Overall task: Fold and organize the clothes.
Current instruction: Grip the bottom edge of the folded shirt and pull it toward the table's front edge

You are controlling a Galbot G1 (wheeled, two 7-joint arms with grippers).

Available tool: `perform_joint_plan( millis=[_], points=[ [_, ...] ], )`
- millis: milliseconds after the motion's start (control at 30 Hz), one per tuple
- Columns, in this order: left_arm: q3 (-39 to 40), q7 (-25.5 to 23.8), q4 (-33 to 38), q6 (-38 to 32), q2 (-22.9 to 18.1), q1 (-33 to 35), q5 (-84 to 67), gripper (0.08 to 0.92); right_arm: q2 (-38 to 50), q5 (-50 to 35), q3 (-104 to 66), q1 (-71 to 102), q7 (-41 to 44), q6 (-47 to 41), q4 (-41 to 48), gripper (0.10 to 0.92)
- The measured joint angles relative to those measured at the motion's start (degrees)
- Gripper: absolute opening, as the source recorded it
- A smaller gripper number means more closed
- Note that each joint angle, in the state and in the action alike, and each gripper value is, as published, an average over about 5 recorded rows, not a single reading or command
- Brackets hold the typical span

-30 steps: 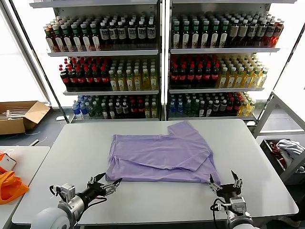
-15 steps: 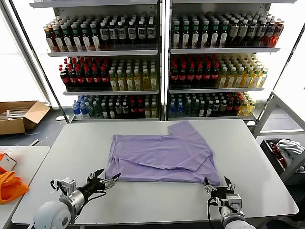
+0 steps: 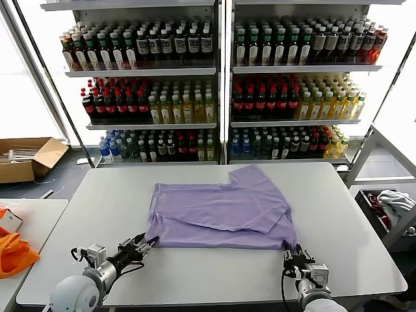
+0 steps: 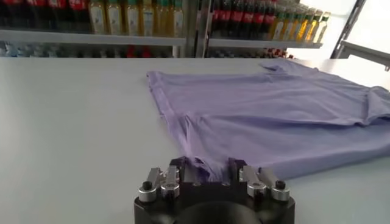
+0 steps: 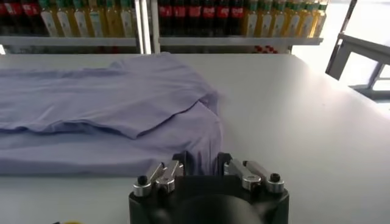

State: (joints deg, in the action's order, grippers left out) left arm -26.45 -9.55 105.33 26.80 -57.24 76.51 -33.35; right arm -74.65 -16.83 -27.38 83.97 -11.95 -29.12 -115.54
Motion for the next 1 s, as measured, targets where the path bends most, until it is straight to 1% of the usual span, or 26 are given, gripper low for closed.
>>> perform_joint_plan(
  millis=[100, 167, 267, 367, 667, 1000],
  points=[
    [-0.3, 0.0, 0.1, -0.2, -0.3, 0.5, 0.2, 0.294, 0.2, -0.2, 0.0, 0.3, 0.3, 0.2, -0.3, 0.131],
    [-0.5, 0.0, 0.3, -0.2, -0.5, 1.0, 0.3, 0.233, 0.4, -0.3, 0.0, 0.6, 0.5, 0.4, -0.5, 0.114],
    [-0.9, 0.0, 0.7, -0.3, -0.5, 1.8, 0.4, 0.149, 0.7, -0.4, 0.0, 1.2, 1.0, 0.6, -1.0, 0.113],
    [-1.4, -0.1, 1.3, -0.5, -0.5, 2.8, 0.5, 0.099, 1.1, -0.5, -0.1, 2.0, 1.6, 0.9, -1.7, 0.113],
    [-4.0, 0.0, 4.0, -0.3, -0.4, 7.0, 0.1, 0.087, 2.6, -0.8, 0.3, 5.5, 3.1, 1.5, -4.7, 0.113],
    [-10.3, 0.3, 10.1, 1.0, -0.5, 15.0, -0.2, 0.086, 5.2, -0.7, -0.6, 13.6, 4.4, 2.1, -10.5, 0.113]
  ],
)
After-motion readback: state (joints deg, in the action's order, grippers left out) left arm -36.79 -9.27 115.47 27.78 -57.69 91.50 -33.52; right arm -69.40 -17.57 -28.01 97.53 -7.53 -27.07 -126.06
